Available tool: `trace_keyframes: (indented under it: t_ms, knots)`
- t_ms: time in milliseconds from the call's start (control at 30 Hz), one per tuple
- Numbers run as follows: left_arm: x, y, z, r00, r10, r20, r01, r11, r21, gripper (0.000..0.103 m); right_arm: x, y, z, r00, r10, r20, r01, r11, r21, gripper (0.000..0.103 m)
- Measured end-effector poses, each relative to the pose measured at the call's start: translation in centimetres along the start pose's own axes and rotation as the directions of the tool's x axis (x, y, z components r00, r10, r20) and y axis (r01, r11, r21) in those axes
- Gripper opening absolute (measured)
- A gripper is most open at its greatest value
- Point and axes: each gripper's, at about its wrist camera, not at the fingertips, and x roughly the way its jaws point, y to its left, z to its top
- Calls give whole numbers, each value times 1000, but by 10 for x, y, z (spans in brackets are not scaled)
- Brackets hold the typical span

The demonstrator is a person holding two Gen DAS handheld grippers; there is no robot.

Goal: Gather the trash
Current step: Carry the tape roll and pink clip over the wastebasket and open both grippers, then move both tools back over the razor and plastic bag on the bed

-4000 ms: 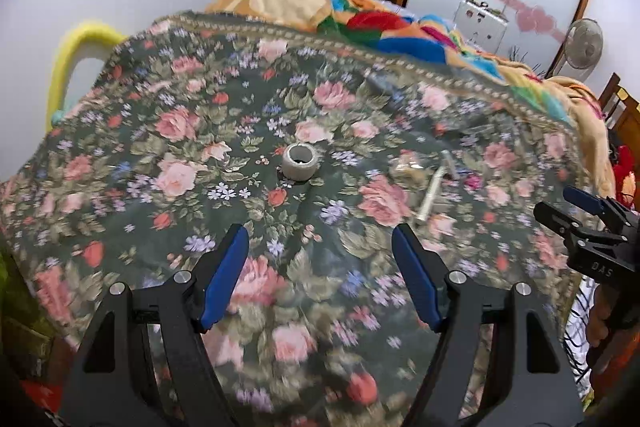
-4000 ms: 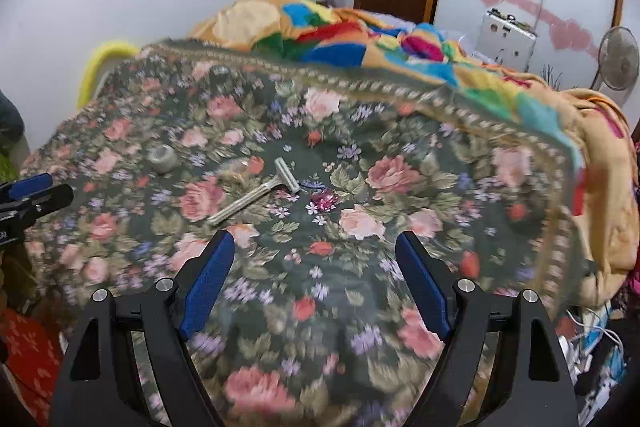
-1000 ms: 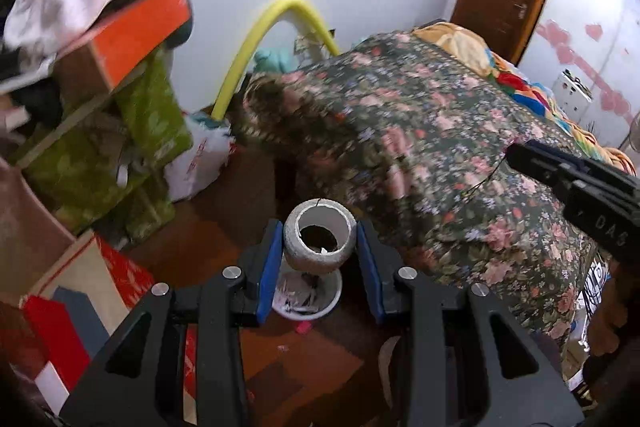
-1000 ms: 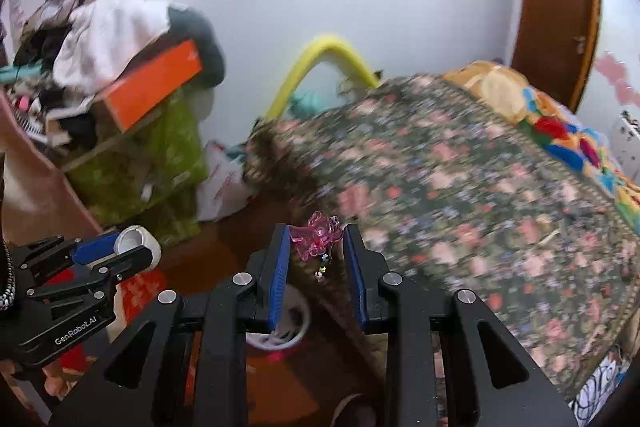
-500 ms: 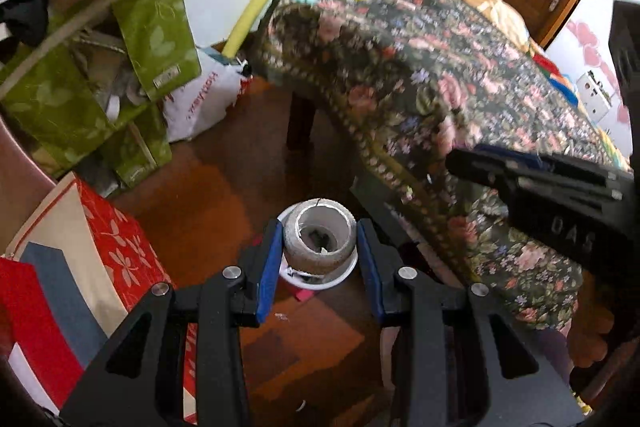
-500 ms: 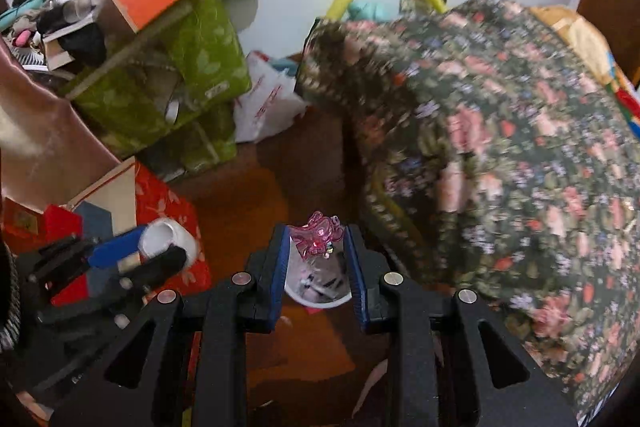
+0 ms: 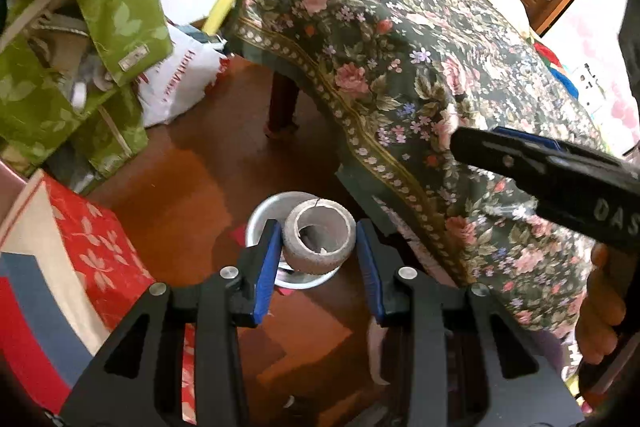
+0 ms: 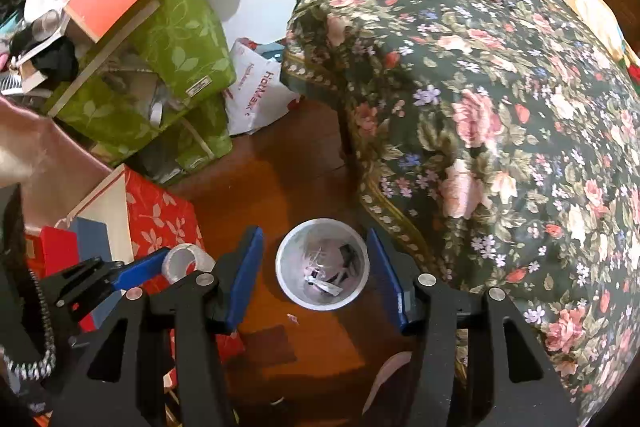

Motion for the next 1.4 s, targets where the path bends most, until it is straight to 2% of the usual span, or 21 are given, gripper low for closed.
trace_keyframes:
  t_ms: [67,267,500,767,1067,1400]
  knots:
    - [5,-2,5,1000,1,-16,-1,1000,-10,44,-3,-7,-1,1000,-15,8,15,1000,5,50]
    - [-1,-9,12,1000,23,6,-23,1000,-15,45,-20,-20,-5,999,-46,30,45,999,10,50]
    - [-40,-27,8,993,55,100,-58,998,23,45,-52,-26,-17,995,-56,85,56,998,2,50]
    - [-96,-73,-3,974,70,218,-98,988,120,45,-101,-31,-38,984,-71,165,72,997,-3,50]
    - [-131,-149,-11,957,-7,291,-60,974,218,45,-161,-71,-64,958,-131,255,119,991,63,50]
    - [-108,-264,2,959,-94,266,-10,931,365,45,-217,-155,-86,918,-260,301,213,961,178,50]
